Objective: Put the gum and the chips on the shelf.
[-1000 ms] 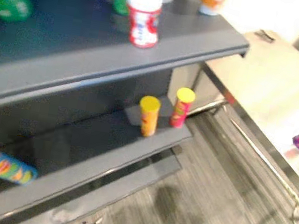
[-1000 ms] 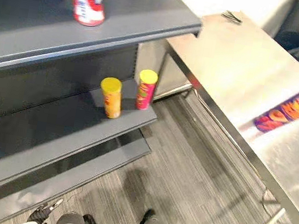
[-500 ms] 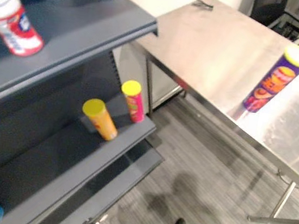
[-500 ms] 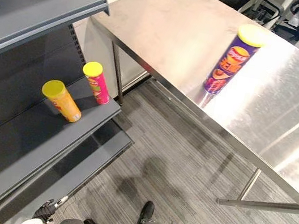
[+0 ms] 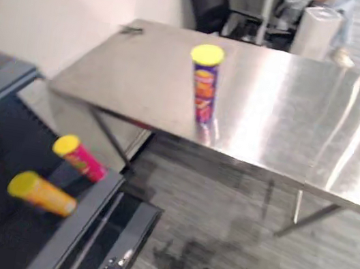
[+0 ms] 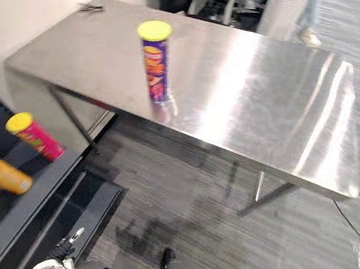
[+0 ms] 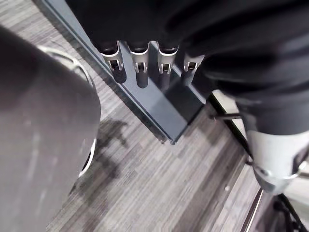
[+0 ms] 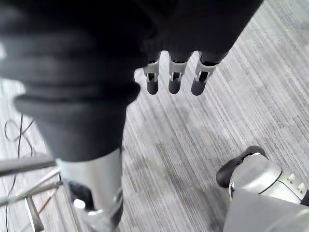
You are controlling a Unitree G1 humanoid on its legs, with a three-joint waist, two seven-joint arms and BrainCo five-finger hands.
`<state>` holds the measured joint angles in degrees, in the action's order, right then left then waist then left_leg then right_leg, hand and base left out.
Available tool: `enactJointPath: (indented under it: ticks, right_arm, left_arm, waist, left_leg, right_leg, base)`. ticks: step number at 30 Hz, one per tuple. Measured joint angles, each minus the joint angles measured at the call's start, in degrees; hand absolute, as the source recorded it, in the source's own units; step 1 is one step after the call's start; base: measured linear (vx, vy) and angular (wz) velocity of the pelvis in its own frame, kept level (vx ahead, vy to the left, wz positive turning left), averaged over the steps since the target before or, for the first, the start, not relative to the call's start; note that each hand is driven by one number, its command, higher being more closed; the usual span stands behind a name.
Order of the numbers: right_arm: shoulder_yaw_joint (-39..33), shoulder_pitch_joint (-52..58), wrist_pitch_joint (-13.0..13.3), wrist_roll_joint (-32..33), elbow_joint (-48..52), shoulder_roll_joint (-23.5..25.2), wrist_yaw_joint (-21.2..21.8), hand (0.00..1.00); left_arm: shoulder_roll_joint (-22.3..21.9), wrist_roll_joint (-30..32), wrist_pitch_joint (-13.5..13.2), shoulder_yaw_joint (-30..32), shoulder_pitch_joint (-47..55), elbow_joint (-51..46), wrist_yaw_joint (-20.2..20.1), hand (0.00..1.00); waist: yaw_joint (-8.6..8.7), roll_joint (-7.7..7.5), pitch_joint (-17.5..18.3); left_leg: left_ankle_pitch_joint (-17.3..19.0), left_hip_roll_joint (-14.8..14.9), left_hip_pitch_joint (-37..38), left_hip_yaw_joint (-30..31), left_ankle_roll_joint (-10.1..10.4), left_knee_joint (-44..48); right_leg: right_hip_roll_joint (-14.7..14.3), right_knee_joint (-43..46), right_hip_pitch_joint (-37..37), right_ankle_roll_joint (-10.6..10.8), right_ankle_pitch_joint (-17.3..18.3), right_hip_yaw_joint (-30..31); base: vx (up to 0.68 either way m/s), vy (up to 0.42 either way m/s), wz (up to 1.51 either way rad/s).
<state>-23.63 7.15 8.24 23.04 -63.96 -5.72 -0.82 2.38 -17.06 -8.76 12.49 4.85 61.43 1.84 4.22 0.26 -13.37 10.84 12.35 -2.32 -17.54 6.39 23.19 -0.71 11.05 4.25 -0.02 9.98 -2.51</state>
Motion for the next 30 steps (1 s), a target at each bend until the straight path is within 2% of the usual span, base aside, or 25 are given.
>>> enactJointPath:
  ticks: [1, 3, 5, 6, 7, 8, 9, 10, 12, 14, 18, 23, 28, 29, 30]
  right_arm:
    - [-0.46, 0.13, 0.0, -0.02, 0.01, 0.02, 0.0, 0.0]
    - [-0.79, 0.58, 0.02, -0.02, 0.07, -0.1, -0.09, 0.0]
    - [-0.76, 0.6, 0.11, -0.02, 0.17, 0.03, -0.06, 0.0]
    - [-0.72, 0.62, 0.1, -0.02, 0.2, 0.19, -0.02, 0.0]
    - [-0.74, 0.97, 0.09, -0.03, 0.5, 0.47, 0.01, 0.0]
    - [-0.79, 1.6, 0.09, -0.03, 1.18, 0.8, 0.05, 0.0]
    - [-0.77, 1.59, 0.05, -0.02, 1.38, 1.84, 0.03, 0.0]
    - [-0.76, 1.92, 0.04, -0.04, 1.61, 3.92, 0.2, 0.0]
    - [-0.85, 1.8, 0.0, -0.03, 1.59, 5.64, 0.39, 0.0]
    - [-0.86, 1.95, -0.03, -0.26, 1.08, 5.41, 0.6, 0.0]
    - [-1.05, 1.72, -0.02, -0.49, 0.69, 5.46, 0.91, 0.0]
    - [-6.04, 1.52, -0.12, -0.51, -2.45, 5.05, 0.49, 0.0]
    - [-12.85, 1.44, -0.2, -0.49, -3.56, 3.44, -0.19, 0.0]
    - [-15.45, 1.42, -0.27, -0.48, -3.76, 2.94, -0.36, 0.0]
    - [-18.43, 1.27, -0.34, -0.46, -3.89, 2.3, -0.87, 0.0]
  left_arm:
    - [-0.08, 0.03, -0.02, -0.16, -0.05, 0.0, 0.02, 0.0]
    - [-0.15, 0.53, -0.17, -0.93, -0.13, -0.2, 0.14, 0.0]
    - [-0.33, 2.01, -0.28, -0.9, -0.24, -0.44, 0.21, 0.0]
    - [-0.47, 2.4, -0.33, -0.92, -0.35, -0.4, 0.21, 0.0]
    - [-0.79, 2.6, -0.25, -0.9, -0.31, -0.25, 0.2, 0.0]
    - [-1.44, 3.38, -0.19, -0.7, -0.32, 0.06, 0.15, 0.0]
    - [-1.36, 4.45, -0.17, -0.03, -0.45, 0.09, 0.22, 0.0]
    - [-0.73, 4.88, 0.0, 0.29, -0.34, 0.26, 0.24, 0.0]
    - [0.1, 5.04, 0.07, 0.1, -0.35, 0.29, 0.21, 0.0]
    - [0.15, 5.06, 0.05, -0.15, -0.41, 0.36, 0.29, 0.0]
    - [0.51, 6.71, -0.04, -1.83, -0.55, 2.33, 0.19, 0.0]
    - [0.72, 7.16, -0.09, -3.15, -0.6, 3.24, 0.21, 0.0]
    - [0.55, 8.34, -0.09, -3.11, -0.63, 4.1, 0.18, 0.0]
    - [0.57, 8.85, -0.04, -3.09, -0.62, 4.15, 0.17, 0.0]
    - [0.62, 9.07, 0.0, -3.04, -0.61, 4.13, 0.15, 0.0]
  waist:
    - [-0.01, 0.34, 0.07]
    - [-0.45, 0.7, -0.05]
    - [-1.24, 1.09, 0.17]
    - [-1.52, 1.36, 0.31]
    - [-1.52, 1.93, 0.68]
    - [-1.56, 2.81, 1.22]
    - [-1.86, 1.97, 1.89]
    - [-1.83, 0.51, 2.81]
    - [-2.31, -0.85, 3.69]
    - [-2.89, -1.24, 3.93]
    - [-2.81, -0.88, 5.57]
    - [-2.84, -0.19, 6.76]
    - [-2.85, 0.54, 7.79]
    - [-2.91, 0.15, 7.93]
    - [-2.9, 0.46, 8.28]
  left_leg:
    - [-0.03, -0.32, -0.84, 1.37, 0.06, -1.62]
    - [-0.16, -2.78, -2.31, 7.68, 0.24, -6.7]
    - [-0.32, -4.28, -2.69, 10.71, 0.18, -8.48]
    - [-1.05, -4.46, -2.44, 10.35, 0.21, -9.72]
    - [-2.54, -4.61, -2.32, 10.11, 0.08, -11.4]
    - [-6.28, -4.68, -2.28, 10.15, -0.86, -13.22]
    - [-6.11, -5.74, -1.12, 8.77, -1.04, -13.14]
    - [-5.51, -7.25, -0.29, 8.13, -2.0, -14.37]
    - [-5.45, -8.74, -0.05, 6.99, -2.17, -15.45]
    - [-4.96, -9.76, 1.16, 6.01, -3.05, -16.24]
    - [-4.69, -11.04, 2.73, 5.14, -3.51, -17.93]
    - [-4.84, -10.85, 3.46, 5.11, -3.74, -19.52]
    - [-5.56, -10.63, 3.63, 5.47, -4.71, -21.39]
    - [-5.89, -10.7, 3.63, 5.45, -4.85, -21.92]
    - [-6.09, -10.84, 3.62, 5.43, -5.0, -22.23]
  right_leg:
    - [-0.33, -0.15, -0.16, 0.13, -0.08, 0.27]
    - [-1.15, 0.83, -0.69, 1.5, -0.96, 3.35]
    - [-1.45, 1.66, -1.03, 1.17, -0.68, 6.15]
    - [-1.64, 2.18, -1.43, 1.07, -0.54, 7.61]
    - [-1.78, 3.19, -1.65, 1.17, -0.09, 8.35]
    - [-2.18, 4.6, -1.62, 2.0, 1.1, 9.01]
    - [-0.94, 5.68, -1.58, 2.21, 1.85, 9.73]
    - [0.61, 5.09, -1.76, 2.84, 2.31, 9.71]
    - [2.18, 3.46, -2.06, 2.85, 2.32, 10.13]
    - [3.29, 2.05, -3.22, 3.13, 2.15, 10.56]
    - [4.52, -0.33, -4.52, 3.98, 1.58, 10.93]
    - [4.08, -2.29, -5.03, 4.09, 0.59, 11.0]
    - [3.72, -5.5, -5.7, 4.09, -1.55, 10.94]
    - [3.77, -6.32, -5.79, 4.18, -2.17, 10.94]
    - [3.94, -7.17, -6.05, 4.27, -2.68, 10.93]
  base:
    - [0.12, 0.036, -0.92]
    - [0.17, 0.069, -0.94]
    - [0.21, 0.128, -0.99]
    - [0.23, 0.177, -0.91]
    - [0.26, 0.229, -0.68]
    - [0.25, 0.263, -0.51]
    - [0.28, 0.317, -0.42]
    - [0.24, 0.312, -0.21]
    - [0.15, 0.212, -0.07]
    - [0.11, 0.177, -0.12]
    - [0.08, 0.104, -0.11]
    - [0.04, -0.005, -0.06]
    - [0.0, -0.003, -0.03]
    - [0.0, 0.0, 0.0]
    - [-0.02, 0.032, -0.03]
